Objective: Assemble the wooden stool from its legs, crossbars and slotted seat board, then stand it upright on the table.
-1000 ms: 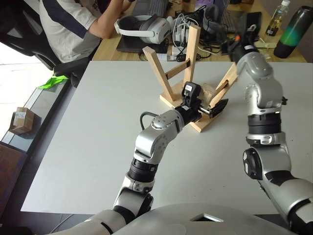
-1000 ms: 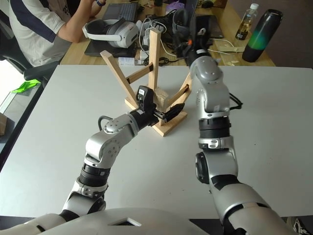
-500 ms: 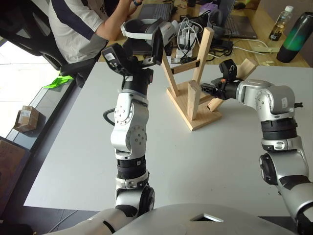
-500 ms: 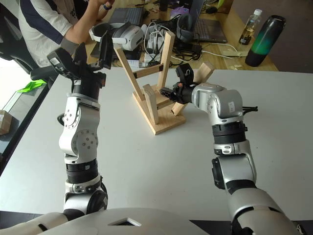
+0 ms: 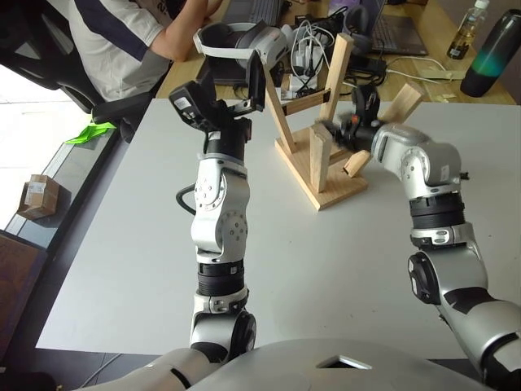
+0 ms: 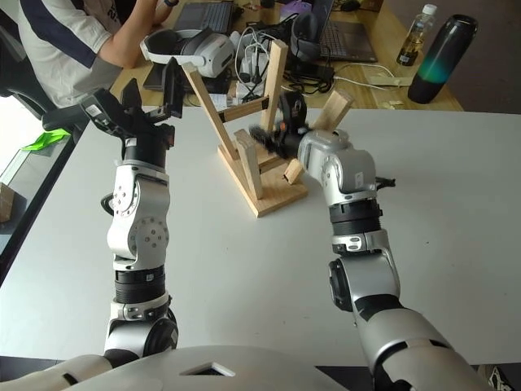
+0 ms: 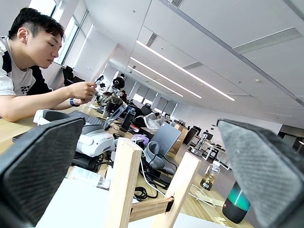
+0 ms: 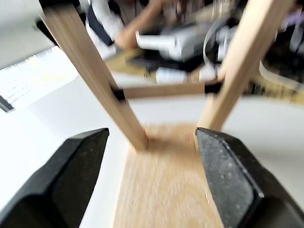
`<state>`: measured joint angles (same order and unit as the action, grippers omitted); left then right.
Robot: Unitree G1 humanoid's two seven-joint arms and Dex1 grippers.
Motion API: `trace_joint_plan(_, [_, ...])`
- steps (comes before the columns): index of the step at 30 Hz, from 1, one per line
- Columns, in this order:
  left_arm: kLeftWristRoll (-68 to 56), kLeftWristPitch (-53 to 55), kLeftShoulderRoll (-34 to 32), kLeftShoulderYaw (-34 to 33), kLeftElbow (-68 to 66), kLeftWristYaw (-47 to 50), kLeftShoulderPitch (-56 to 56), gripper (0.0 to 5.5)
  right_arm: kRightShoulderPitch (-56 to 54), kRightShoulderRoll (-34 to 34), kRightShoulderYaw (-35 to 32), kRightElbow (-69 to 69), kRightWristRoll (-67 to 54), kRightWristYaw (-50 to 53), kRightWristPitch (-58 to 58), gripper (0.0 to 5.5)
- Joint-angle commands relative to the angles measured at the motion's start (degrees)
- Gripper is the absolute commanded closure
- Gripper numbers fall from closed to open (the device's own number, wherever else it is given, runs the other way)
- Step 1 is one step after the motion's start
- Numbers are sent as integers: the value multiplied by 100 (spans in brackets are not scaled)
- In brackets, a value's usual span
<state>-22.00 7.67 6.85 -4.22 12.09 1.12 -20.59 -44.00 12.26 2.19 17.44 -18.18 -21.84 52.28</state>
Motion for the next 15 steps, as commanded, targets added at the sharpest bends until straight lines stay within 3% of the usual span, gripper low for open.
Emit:
trace_joint_plan(1, [-26, -2, 233, 35, -27, 118, 188, 34, 658, 15, 384, 499, 167, 12, 924, 208])
trace_joint_plan(3, [-40, -13, 202, 1, -90, 126, 174, 34, 672, -54, 405, 424, 301, 71, 365, 208])
trace_joint_plan(10, [-38, -28, 153, 59, -175, 28, 202, 34, 725, -644, -148, -954, 370, 215, -3174, 208])
trace_joint_plan(15, [-135, 172, 75, -58, -245, 70, 71, 34, 114, -686, -327, -1522, -76, -120, -3414, 208])
